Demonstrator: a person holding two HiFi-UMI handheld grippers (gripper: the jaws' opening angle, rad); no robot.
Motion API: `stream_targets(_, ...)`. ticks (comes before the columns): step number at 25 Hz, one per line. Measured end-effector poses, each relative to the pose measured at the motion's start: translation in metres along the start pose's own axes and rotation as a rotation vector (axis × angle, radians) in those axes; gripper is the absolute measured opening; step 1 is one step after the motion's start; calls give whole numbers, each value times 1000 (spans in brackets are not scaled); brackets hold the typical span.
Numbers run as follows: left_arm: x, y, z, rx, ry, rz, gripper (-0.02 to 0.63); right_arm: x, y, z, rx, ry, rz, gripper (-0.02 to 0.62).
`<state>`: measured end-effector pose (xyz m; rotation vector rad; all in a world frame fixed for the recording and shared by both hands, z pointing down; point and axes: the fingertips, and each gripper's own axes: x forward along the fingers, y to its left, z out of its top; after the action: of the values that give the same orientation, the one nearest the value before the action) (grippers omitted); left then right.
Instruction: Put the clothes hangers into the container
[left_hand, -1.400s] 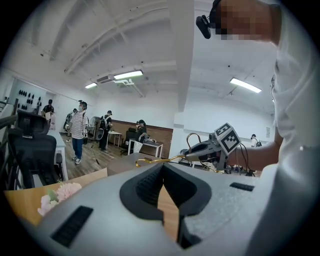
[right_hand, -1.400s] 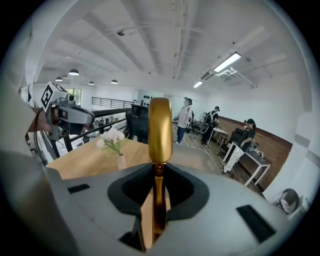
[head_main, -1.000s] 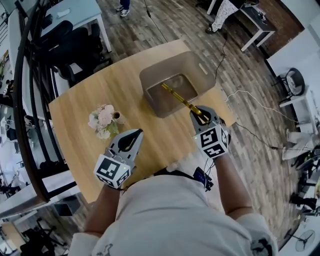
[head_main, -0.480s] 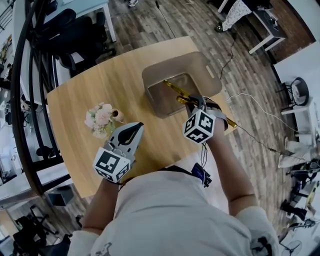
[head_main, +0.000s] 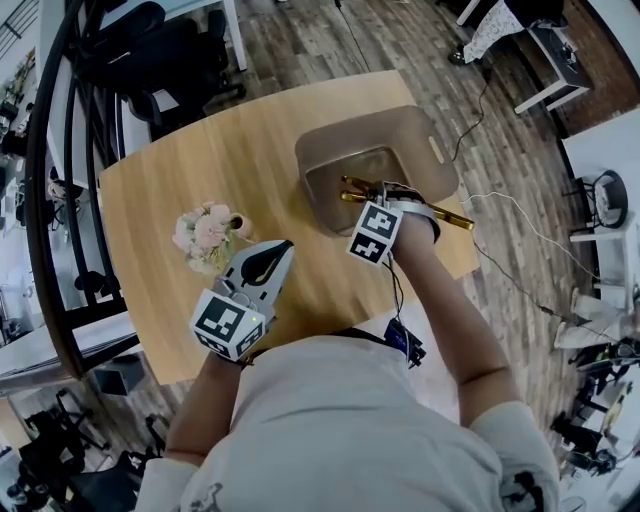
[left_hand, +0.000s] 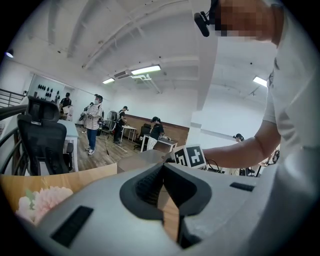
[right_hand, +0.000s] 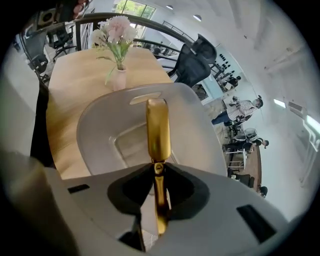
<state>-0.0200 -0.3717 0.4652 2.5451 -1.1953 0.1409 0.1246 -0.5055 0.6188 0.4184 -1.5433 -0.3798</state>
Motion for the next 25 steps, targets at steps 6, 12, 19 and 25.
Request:
stream_targets(6, 0, 8, -4, -16, 10, 26, 6, 32, 9, 1, -58, 53, 35, 81)
stream_targets(12, -1, 14, -10, -37, 20, 42, 6, 43, 19, 13, -66, 40, 91, 91)
stream_targets(19, 0, 13, -11, -41, 27, 47, 6, 46, 31, 31, -3, -40, 204, 117)
stream_targets(25, 0, 13, -13, -43, 31, 42, 6, 42, 35, 40, 103, -108, 324, 159)
